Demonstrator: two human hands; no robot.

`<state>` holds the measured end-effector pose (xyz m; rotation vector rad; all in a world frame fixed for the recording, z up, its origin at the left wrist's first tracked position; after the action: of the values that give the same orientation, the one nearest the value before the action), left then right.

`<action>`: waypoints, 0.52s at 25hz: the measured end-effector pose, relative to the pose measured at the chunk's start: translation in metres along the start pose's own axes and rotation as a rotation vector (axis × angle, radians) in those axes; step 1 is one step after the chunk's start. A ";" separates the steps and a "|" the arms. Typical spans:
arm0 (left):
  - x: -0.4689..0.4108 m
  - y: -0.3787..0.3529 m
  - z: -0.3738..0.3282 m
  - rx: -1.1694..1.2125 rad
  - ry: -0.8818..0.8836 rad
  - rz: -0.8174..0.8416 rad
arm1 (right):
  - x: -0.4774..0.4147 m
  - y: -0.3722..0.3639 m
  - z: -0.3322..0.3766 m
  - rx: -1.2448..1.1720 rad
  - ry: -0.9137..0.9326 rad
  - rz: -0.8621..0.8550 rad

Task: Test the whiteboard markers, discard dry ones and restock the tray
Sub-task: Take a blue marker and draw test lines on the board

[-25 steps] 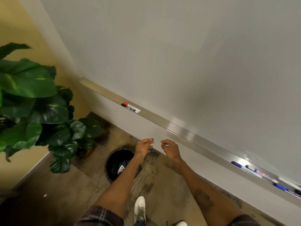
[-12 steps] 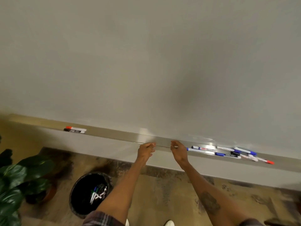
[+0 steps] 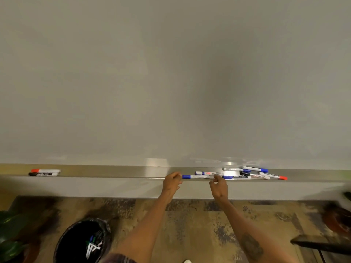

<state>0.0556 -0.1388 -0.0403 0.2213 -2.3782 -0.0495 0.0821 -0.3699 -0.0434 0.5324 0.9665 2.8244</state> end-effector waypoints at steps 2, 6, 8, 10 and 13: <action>-0.005 -0.014 0.001 -0.045 0.013 -0.006 | -0.008 0.000 -0.007 0.013 -0.004 0.030; -0.010 -0.030 0.000 -0.106 0.020 -0.039 | -0.022 -0.014 -0.020 -0.007 -0.031 0.115; -0.009 -0.037 0.000 -0.132 0.038 -0.021 | -0.020 -0.018 -0.017 -0.058 -0.034 0.154; -0.013 -0.041 0.002 -0.125 0.057 0.016 | -0.017 -0.020 -0.012 -0.110 -0.038 0.198; -0.013 -0.039 0.001 -0.110 0.069 0.028 | -0.020 -0.023 -0.014 -0.193 -0.077 0.219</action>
<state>0.0696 -0.1754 -0.0537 0.1349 -2.3017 -0.1571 0.0954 -0.3640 -0.0731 0.7574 0.6491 3.0177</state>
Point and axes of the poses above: each hand's wrist, its own x-axis away from the middle knuckle, its own y-axis out of the back of the hand, z = x × y, the point moved 7 cm from there along -x, towards the middle knuckle, and after that the axes turned 6 degrees about y, right-handed, at the moved point
